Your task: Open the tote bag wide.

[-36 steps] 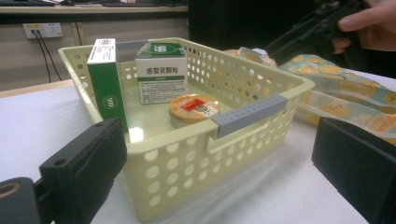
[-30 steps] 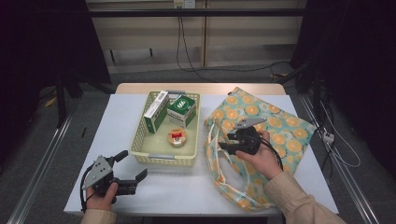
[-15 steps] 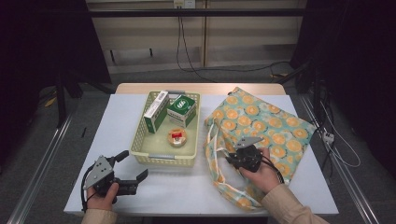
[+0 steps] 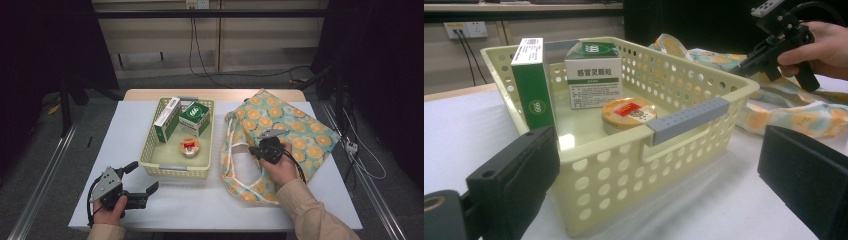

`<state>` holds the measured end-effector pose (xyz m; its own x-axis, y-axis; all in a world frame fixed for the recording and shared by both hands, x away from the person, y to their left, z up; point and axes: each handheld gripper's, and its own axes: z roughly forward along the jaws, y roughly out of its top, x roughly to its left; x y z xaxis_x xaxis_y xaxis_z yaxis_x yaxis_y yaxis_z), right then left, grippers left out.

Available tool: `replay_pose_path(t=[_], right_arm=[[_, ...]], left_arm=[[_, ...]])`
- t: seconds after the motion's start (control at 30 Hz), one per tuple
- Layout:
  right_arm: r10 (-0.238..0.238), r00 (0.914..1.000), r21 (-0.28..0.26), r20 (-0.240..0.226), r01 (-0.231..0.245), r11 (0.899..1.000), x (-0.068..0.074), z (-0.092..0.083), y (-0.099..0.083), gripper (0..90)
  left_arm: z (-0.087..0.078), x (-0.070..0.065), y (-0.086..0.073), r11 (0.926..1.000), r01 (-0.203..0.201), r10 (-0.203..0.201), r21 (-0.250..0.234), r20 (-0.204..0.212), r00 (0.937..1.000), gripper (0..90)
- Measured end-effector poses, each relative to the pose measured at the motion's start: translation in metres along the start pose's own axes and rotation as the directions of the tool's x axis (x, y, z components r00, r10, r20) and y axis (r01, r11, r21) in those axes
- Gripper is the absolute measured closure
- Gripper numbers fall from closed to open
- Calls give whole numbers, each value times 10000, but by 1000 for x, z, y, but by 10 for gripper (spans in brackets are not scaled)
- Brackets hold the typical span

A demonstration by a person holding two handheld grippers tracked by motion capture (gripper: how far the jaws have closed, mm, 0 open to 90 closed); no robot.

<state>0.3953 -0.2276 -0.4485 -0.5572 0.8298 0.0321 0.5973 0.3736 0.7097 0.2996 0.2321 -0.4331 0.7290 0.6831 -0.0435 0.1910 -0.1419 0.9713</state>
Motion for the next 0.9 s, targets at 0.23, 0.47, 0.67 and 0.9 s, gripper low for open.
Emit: replay_pose_path(t=[0.23, 0.47, 0.67, 0.9], right_arm=[[-1054, 9842, 452, -1426, 1128, 9926, 41, -3, -4, 900], [-770, 9865, 249, -1443, 814, 9964, 44, 3, -4, 900], [-360, 9905, 110, -1327, 378, 9992, 40, 12, 7, 900], [-512, 9876, 104, -1482, 533, 9985, 49, 8, 8, 673]], left_arm=[[0, -1, 0, 10000, -8, 8, -10, 16, 10000, 28], [2, -2, 1, 9999, -129, 129, 69, 59, 9999, 28], [2, -1, 1, 9999, -113, 112, 48, 53, 9999, 28], [1, 0, 0, 10000, -42, 41, 29, 49, 10000, 28]])
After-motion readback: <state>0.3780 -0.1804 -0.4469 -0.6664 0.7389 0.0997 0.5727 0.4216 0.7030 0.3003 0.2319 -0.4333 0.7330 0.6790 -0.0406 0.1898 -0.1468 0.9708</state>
